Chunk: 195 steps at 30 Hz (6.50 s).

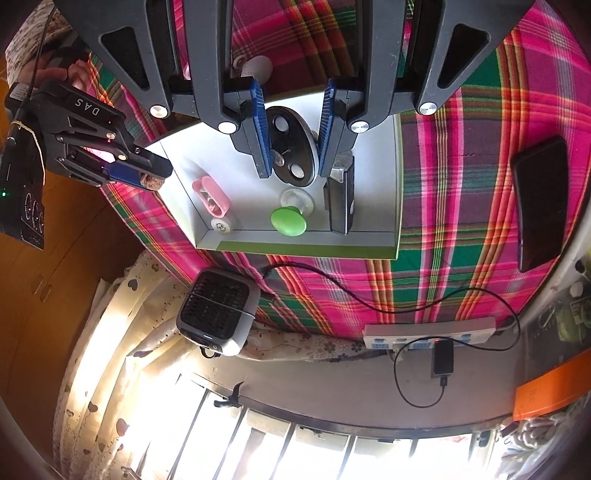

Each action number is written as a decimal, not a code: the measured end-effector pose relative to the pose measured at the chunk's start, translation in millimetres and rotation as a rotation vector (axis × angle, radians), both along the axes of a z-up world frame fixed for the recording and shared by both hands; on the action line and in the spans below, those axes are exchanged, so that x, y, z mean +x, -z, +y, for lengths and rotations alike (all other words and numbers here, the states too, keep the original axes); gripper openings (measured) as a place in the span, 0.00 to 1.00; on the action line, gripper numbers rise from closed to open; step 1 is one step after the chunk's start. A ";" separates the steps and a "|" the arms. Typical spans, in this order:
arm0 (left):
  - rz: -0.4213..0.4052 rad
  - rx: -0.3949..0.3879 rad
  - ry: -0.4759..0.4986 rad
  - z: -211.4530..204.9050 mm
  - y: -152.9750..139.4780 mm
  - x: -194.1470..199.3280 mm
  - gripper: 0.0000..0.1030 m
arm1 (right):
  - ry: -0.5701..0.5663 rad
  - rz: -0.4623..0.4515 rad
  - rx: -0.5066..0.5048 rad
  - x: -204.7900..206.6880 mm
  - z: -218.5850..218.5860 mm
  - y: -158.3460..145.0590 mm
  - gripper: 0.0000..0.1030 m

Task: Organize objects
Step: 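Lift the disc and walnut and carry them over the box, then lower the disc and walnut into the box and open both tools, then withdraw both tools from the box toward the remaining items, then move the left tool to the white egg while the right tool approaches another walnut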

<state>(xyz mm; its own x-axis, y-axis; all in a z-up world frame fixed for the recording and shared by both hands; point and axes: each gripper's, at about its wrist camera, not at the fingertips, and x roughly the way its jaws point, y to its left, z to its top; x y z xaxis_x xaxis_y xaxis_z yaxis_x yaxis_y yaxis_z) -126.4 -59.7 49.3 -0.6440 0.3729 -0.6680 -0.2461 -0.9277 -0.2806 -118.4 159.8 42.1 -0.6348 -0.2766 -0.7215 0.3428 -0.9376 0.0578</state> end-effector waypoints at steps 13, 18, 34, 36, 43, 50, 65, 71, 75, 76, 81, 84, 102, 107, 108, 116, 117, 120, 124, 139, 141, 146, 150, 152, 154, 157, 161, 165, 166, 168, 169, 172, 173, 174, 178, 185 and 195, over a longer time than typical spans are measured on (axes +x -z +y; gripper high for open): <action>-0.044 -0.031 0.038 15.9 17.6 -29.0 0.22 | -0.036 -0.060 0.039 -20.8 -8.6 20.0 0.30; -0.065 -0.037 0.034 15.1 24.9 -34.3 0.22 | -0.043 -0.075 0.047 -24.6 -11.3 25.6 0.30; -0.065 -0.094 0.034 18.8 29.6 -43.3 0.22 | -0.045 -0.063 0.116 -33.2 -21.4 31.7 0.30; -0.064 -0.101 0.033 19.1 29.9 -44.9 0.22 | -0.045 -0.060 0.125 -33.5 -22.6 31.6 0.30; -0.053 -0.162 0.034 24.5 33.5 -46.0 0.22 | -0.044 -0.051 0.131 -33.9 -23.9 31.6 0.30; -0.056 -0.163 0.036 25.4 34.4 -46.4 0.22 | -0.044 -0.047 0.132 -33.9 -24.3 31.8 0.30; -0.061 -0.125 0.053 25.4 33.6 -45.7 0.31 | -0.032 -0.028 0.133 -30.9 -22.0 30.0 0.31; -0.058 -0.130 0.050 27.9 30.6 -41.9 0.35 | -0.023 -0.014 0.121 -27.5 -20.0 26.6 0.38; -0.055 -0.132 0.038 26.3 28.3 -39.4 0.35 | -0.019 -0.008 0.114 -25.0 -20.1 24.3 0.39; -0.053 -0.131 0.033 25.5 27.6 -38.7 0.36 | -0.018 -0.005 0.113 -24.2 -19.9 23.4 0.39; -0.046 -0.122 0.025 21.5 25.0 -33.8 0.37 | -0.012 0.008 0.100 -20.6 -17.4 19.0 0.39; -0.039 -0.113 0.022 20.0 22.1 -30.1 0.38 | -0.006 0.016 0.090 -17.7 -16.0 16.0 0.39; 0.011 -0.068 0.003 10.3 5.6 8.4 0.38 | 0.020 0.049 0.041 6.3 -4.4 2.5 0.40; 0.027 -0.060 0.001 8.7 0.6 20.7 0.38 | 0.033 0.055 0.024 14.2 2.1 0.2 0.40; 0.027 -0.056 -0.003 8.0 0.3 22.9 0.38 | 0.034 0.053 0.020 15.2 3.2 0.0 0.40; 0.016 -0.047 -0.005 6.3 6.0 41.0 0.38 | 0.037 0.057 0.011 29.6 9.9 0.2 0.40; 0.016 -0.046 -0.005 6.2 6.9 43.8 0.38 | 0.040 0.057 0.009 31.3 11.1 0.6 0.40; 0.006 -0.035 0.001 6.1 10.8 49.9 0.38 | 0.041 0.053 0.002 35.6 13.6 2.5 0.40; -0.011 -0.032 0.022 11.0 17.3 54.8 0.38 | 0.037 0.050 0.004 41.6 16.0 5.8 0.40; -0.078 -0.031 0.049 27.7 39.4 51.2 0.38 | 0.035 0.029 -0.011 49.7 22.3 15.6 0.40; -0.079 -0.032 0.046 28.6 40.7 49.2 0.38 | 0.033 0.027 -0.015 49.5 22.1 16.5 0.40; -0.082 -0.037 0.031 28.2 44.8 43.9 0.38 | 0.026 0.012 -0.015 49.0 19.4 20.8 0.40; -0.074 -0.045 0.020 27.2 45.3 44.1 0.37 | 0.018 0.001 -0.017 47.9 16.1 22.7 0.40; -0.070 -0.050 0.016 26.1 45.4 44.8 0.36 | 0.012 -0.005 -0.015 47.2 13.9 23.6 0.40; -0.069 -0.048 0.009 23.7 45.9 44.7 0.31 | 0.005 -0.007 -0.017 47.3 10.9 23.9 0.40; -0.070 -0.042 -0.005 17.9 46.8 44.5 0.27 | -0.003 -0.013 -0.025 47.6 6.7 24.7 0.40; -0.074 -0.020 -0.028 7.6 47.5 43.9 0.26 | -0.008 -0.023 -0.032 47.5 1.4 26.0 0.40; -0.076 -0.010 -0.034 1.9 48.2 43.6 0.26 | -0.003 -0.029 -0.065 47.5 -3.2 26.1 0.40; -0.076 -0.010 -0.033 1.2 48.2 43.5 0.26 | -0.006 -0.029 -0.066 47.6 -5.4 26.1 0.40; -0.077 -0.012 -0.035 0.1 48.2 43.6 0.26 | -0.010 -0.029 -0.057 47.7 -10.8 26.4 0.40; -0.077 -0.011 -0.034 -0.9 48.3 43.5 0.26 | -0.010 -0.030 -0.055 47.4 -12.8 26.8 0.40; -0.078 -0.007 -0.039 -5.1 48.4 43.6 0.26 | -0.003 -0.033 -0.051 45.4 -16.7 27.8 0.40; -0.078 -0.005 -0.039 -6.7 48.6 43.6 0.26 | 0.003 -0.035 -0.049 44.6 -17.6 28.4 0.40; -0.079 -0.002 -0.039 -7.8 48.7 43.9 0.26 | 0.007 -0.039 -0.051 43.5 -18.1 28.9 0.40; -0.079 0.001 -0.037 -8.8 48.9 44.0 0.26 | 0.021 -0.056 -0.064 39.6 -21.3 31.1 0.41; -0.081 0.012 -0.034 -9.6 49.2 44.3 0.26 | 0.044 -0.079 -0.061 36.3 -23.5 36.0 0.41; -0.081 0.010 -0.035 -9.9 49.0 44.1 0.26 | 0.069 -0.089 -0.052 34.4 -23.2 37.4 0.41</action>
<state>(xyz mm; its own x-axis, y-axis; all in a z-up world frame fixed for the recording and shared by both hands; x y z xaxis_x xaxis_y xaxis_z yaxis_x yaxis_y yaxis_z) -82.4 -69.6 0.2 -0.6004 0.3586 -0.7148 -0.1900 -0.9322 -0.3081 -83.9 136.5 4.7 -0.5874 -0.2732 -0.7618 0.2687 -0.9537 0.1348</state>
